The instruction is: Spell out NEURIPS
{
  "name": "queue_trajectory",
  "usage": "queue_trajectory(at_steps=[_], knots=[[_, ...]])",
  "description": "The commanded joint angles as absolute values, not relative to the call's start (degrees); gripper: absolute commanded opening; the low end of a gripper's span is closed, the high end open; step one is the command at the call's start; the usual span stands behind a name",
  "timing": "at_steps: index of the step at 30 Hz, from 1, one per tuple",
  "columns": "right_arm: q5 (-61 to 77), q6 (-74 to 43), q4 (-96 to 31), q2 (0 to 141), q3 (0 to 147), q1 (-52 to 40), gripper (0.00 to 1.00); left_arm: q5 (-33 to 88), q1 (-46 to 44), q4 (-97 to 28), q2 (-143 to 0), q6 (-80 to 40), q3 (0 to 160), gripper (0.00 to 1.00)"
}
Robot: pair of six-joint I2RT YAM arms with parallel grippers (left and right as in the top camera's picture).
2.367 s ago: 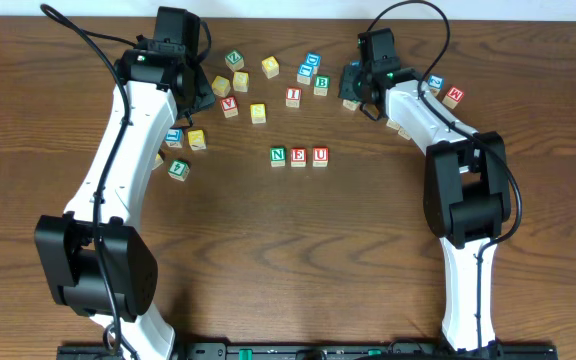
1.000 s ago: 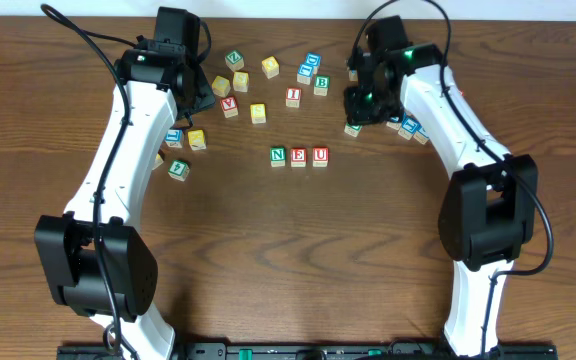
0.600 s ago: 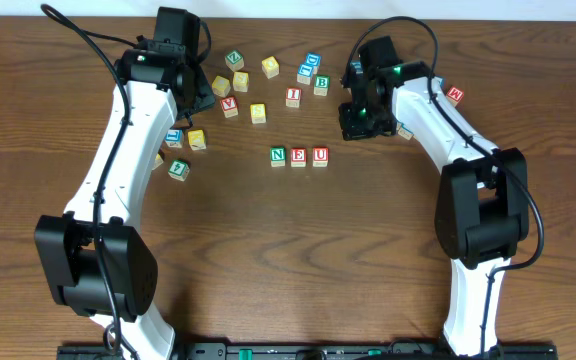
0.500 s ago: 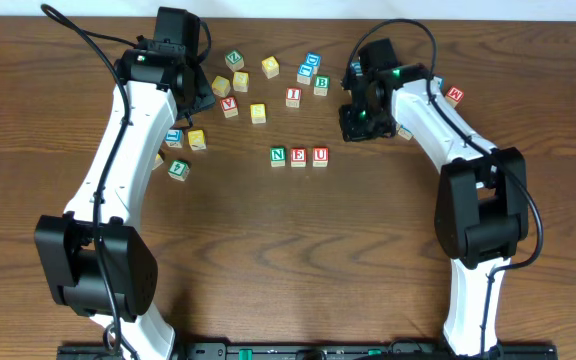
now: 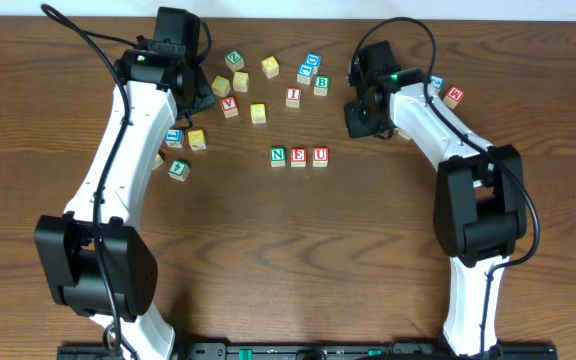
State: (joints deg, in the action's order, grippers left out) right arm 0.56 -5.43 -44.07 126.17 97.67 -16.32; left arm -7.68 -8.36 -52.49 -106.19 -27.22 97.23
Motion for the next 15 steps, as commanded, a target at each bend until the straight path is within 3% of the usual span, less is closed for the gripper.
queue_trajectory(at_steps=[1,15], knots=[[-3.7,-5.72,-43.03,126.45,97.32,-16.45,0.01,-8.23,-8.23,-52.69,-106.76,-27.27,97.73,0.49],[-4.4,-5.69,-36.36,129.47,97.3,-16.05,0.02,-8.23,-8.23,-53.06,-106.76,-27.27,97.73,0.49]])
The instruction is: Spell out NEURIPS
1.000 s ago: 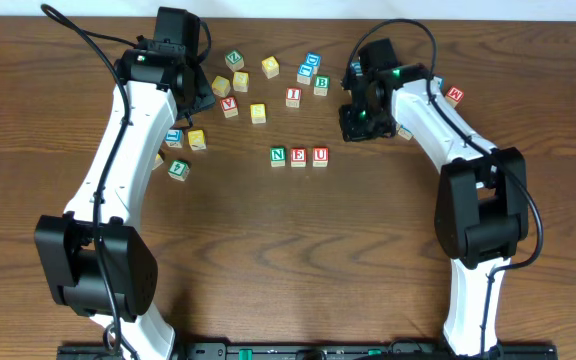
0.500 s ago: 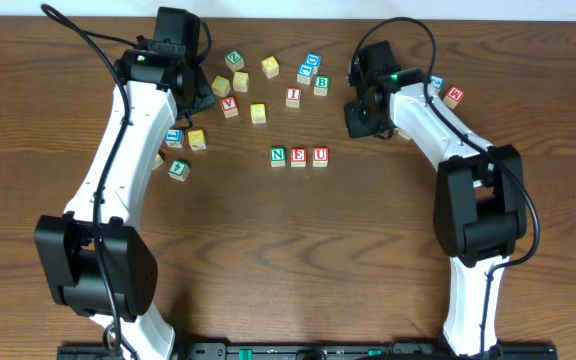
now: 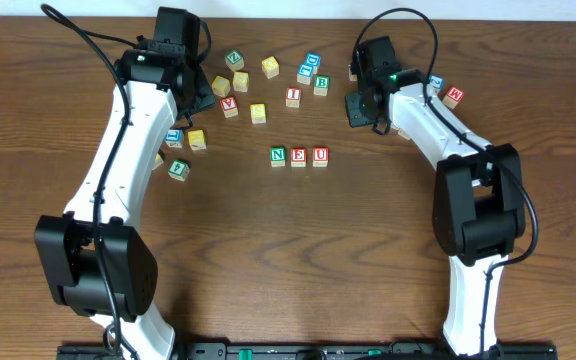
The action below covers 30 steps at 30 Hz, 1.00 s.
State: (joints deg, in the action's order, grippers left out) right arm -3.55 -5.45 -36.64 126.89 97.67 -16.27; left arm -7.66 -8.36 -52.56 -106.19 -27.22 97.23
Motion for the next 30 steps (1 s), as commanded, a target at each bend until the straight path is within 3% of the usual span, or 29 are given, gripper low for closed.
queue_trajectory(at_steps=[1,20,30], knots=[[-4.58,-5.67,-35.9,129.47,97.3,-15.9,0.03,-8.23,-8.23,-53.06,-106.76,-27.27,97.73,0.49],[-0.86,-5.1,-31.38,129.62,102.76,-15.22,0.21,-8.23,-8.23,-53.12,-106.76,-27.27,97.73,0.49],[-0.25,-6.79,-28.29,132.29,102.74,-15.86,0.01,-8.23,-8.23,-53.15,-106.76,-27.27,97.73,0.49]])
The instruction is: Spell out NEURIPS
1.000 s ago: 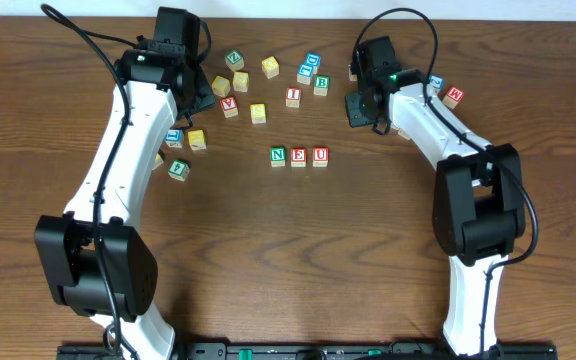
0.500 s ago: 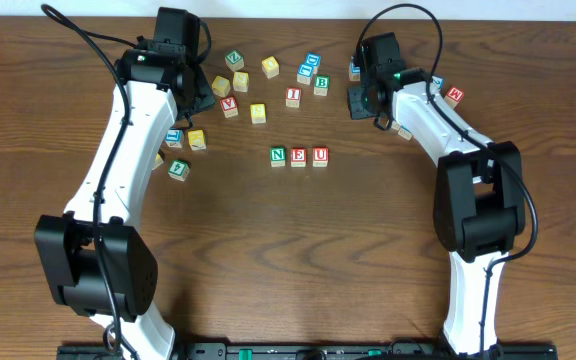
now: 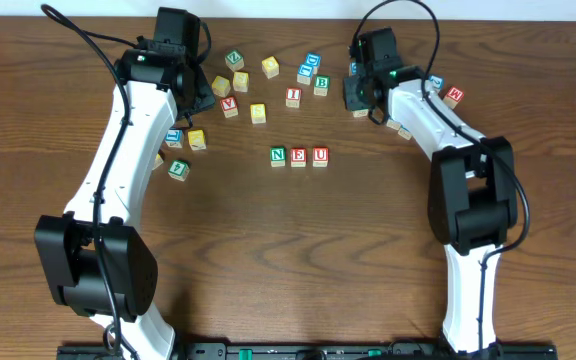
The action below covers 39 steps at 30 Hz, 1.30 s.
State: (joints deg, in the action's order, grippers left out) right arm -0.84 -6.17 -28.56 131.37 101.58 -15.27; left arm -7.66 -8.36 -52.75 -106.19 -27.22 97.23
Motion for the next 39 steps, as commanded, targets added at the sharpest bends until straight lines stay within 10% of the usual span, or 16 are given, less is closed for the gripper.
queue_trajectory(at_steps=[1,26,39], knots=[[-0.25,-6.79,-28.29,132.29,102.74,-15.86,0.01,-8.21,-8.23,-53.17,-106.76,-27.27,97.73,0.49],[4.86,-5.28,-42.92,125.21,104.53,-15.57,0.01,-8.25,-8.23,-53.93,-106.76,-26.63,97.73,0.49],[2.07,-7.66,-48.86,122.39,104.9,-11.92,0.19,-8.23,-8.23,-53.93,-106.78,-26.65,97.73,0.49]])
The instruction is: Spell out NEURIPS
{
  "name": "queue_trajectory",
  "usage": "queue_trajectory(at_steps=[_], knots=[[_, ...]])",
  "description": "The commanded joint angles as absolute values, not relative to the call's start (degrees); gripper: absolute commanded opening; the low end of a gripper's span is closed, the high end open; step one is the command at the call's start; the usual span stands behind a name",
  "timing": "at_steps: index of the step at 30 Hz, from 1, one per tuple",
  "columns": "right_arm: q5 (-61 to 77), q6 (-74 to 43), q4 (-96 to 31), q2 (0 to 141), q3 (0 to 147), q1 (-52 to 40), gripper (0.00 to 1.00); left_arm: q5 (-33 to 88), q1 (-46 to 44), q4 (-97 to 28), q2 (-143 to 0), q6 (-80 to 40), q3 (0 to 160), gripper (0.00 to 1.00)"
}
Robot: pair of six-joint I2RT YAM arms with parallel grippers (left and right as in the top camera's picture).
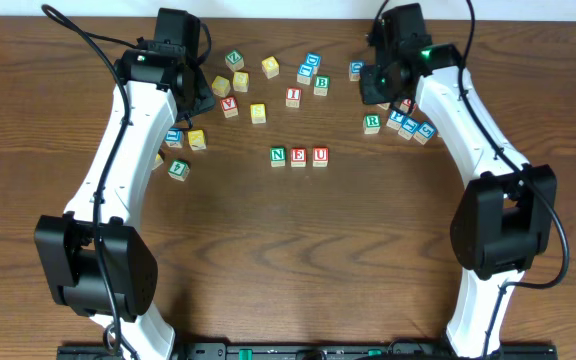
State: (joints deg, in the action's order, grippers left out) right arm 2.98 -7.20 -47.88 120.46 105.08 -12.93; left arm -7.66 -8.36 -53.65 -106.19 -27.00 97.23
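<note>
The row N [278, 155], E [298, 156], U [320, 155] lies at mid-table. An R block [371, 122] with a green letter lies to its upper right, beside a few more blocks [410, 126]. My right gripper [382, 93] hangs just behind the R block; its fingers are too dark to read. A red I block [293, 96] lies behind the row. My left gripper [204, 100] is at the back left beside a red-lettered block [230, 105], its jaws unclear.
Loose blocks are scattered along the back: a green B [320, 85], blue ones [309, 67], yellow ones [258, 113] and a blue one [355, 70]. More lie under the left arm [178, 169]. The right arm covers the table's far right.
The right arm has moved to the right and back. The R block and its neighbours now show where the arm covered them. The left arm and the N E U row have not moved.
N, E, U stood in a row throughout and the left arm stayed still. The right gripper was right of the row, then further back near the blue block, and now sits further right, behind the uncovered R block.
</note>
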Motion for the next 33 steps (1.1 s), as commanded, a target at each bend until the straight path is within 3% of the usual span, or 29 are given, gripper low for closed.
queue_trajectory(at_steps=[1,7,22,26,33], knots=[[2.09,-7.66,-49.17,122.96,104.9,-11.7,0.22,-8.23,-8.23,-53.93,-106.76,-26.65,97.73,0.49],[2.09,-7.6,-49.45,124.46,104.9,-11.68,0.35,-8.23,-8.23,-53.93,-106.76,-26.65,97.73,0.49],[2.55,-7.6,-49.78,126.48,104.9,-12.43,0.4,-8.25,-8.23,-53.69,-106.76,-26.65,97.73,0.49],[2.52,-6.94,-49.84,126.45,104.88,-12.43,0.46,-8.25,-8.21,-53.74,-106.76,-26.63,97.73,0.49],[2.55,-6.98,-50.19,126.45,104.88,-12.43,0.46,-8.25,-8.16,-53.78,-106.78,-26.63,97.73,0.49]])
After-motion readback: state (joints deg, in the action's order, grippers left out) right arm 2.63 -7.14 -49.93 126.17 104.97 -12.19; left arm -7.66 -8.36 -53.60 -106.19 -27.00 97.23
